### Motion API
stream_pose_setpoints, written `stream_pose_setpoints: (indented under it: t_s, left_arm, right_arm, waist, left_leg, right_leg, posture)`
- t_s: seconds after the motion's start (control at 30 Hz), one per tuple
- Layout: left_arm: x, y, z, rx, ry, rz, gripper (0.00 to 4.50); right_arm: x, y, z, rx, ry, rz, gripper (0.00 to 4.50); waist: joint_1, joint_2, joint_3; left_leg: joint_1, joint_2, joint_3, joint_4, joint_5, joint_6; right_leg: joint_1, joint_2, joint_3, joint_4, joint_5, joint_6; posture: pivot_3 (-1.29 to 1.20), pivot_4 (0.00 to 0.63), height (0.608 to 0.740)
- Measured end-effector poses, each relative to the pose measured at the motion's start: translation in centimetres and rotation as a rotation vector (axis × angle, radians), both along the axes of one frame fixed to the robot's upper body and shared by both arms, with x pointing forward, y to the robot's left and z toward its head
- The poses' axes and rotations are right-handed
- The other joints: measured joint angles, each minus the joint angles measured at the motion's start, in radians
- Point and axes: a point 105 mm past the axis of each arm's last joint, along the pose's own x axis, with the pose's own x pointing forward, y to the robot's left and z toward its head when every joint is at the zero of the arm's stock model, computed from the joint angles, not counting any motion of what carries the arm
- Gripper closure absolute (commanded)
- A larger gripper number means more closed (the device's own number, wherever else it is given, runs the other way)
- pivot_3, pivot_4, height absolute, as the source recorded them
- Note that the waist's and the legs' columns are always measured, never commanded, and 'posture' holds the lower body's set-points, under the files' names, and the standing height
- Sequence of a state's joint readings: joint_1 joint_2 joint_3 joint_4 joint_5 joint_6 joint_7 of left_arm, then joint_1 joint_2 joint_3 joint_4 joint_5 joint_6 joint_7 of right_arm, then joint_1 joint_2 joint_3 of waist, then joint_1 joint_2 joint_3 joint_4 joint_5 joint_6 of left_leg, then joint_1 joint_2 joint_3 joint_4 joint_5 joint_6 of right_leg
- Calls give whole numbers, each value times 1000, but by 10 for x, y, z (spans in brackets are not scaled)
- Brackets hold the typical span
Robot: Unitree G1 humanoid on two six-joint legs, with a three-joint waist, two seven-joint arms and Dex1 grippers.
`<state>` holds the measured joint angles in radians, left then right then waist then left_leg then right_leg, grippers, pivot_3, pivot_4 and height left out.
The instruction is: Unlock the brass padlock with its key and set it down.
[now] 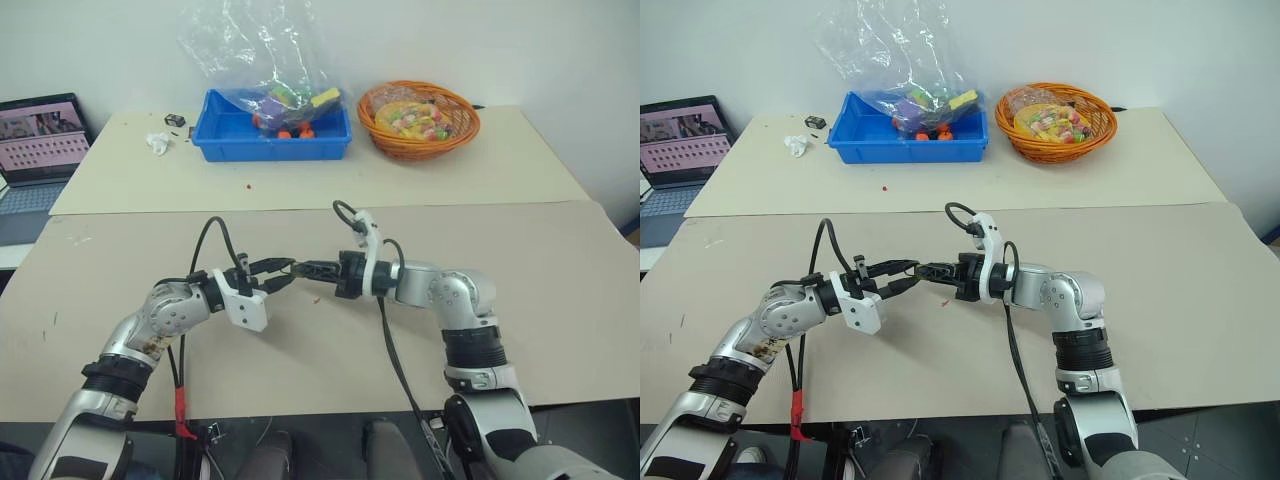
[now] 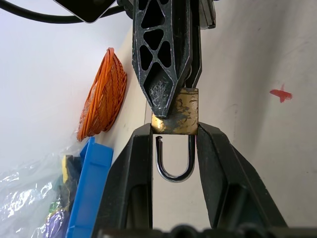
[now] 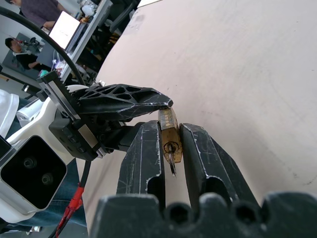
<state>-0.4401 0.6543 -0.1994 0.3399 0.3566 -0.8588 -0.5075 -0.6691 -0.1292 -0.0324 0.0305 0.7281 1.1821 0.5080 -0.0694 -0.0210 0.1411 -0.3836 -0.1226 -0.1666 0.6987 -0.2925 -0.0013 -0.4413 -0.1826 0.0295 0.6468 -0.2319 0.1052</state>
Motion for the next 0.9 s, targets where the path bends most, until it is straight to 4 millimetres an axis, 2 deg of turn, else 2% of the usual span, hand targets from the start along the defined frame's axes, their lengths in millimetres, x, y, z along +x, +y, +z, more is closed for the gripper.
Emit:
stream_pose_setpoints:
  t_s: [0.43,0.5,0.57,0.67,0.7,0.9]
  left_arm:
    - [2,-1,3,-2,-4,2,3681]
    - [3,-1,4,-3,-5,1,2707]
    - [4,0,4,-13,2,9,2219]
    - [4,0,5,-24,5,12,1123]
    - [5,0,4,-24,7,15,948]
    - [4,4,4,-20,31,24,948]
  right_arm:
    - [1,-2,3,8,-10,-13,4345]
    - [1,-2,4,12,-10,-15,4345]
    - [1,-2,5,25,-7,-12,4345]
    - [-1,2,7,45,-3,1,4345]
    - [-1,2,7,47,-3,2,4345]
    - [5,-10,4,21,1,-28,4345]
  waist:
    - [0,0,0]
    - [0,0,0]
    - [-1,0,0]
    - [-1,0,0]
    - [0,0,0]
    - [0,0,0]
  left_leg:
    - [0,0,0,0,0,0]
    - [0,0,0,0,0,0]
    - [0,0,0,0,0,0]
    - [0,0,0,0,0,0]
    - [0,0,0,0,0,0]
    - [0,0,0,1,0,0]
  right_leg:
    - [0,0,0,0,0,0]
    - [0,0,0,0,0,0]
    - [0,0,0,0,0,0]
    - [0,0,0,0,0,0]
    - [0,0,0,0,0,0]
    - [0,0,0,0,0,0]
  posture:
    - [0,150,740]
    - [0,150,740]
    - [0,150,740]
    - [0,150,740]
    - [0,150,740]
    - [0,150,740]
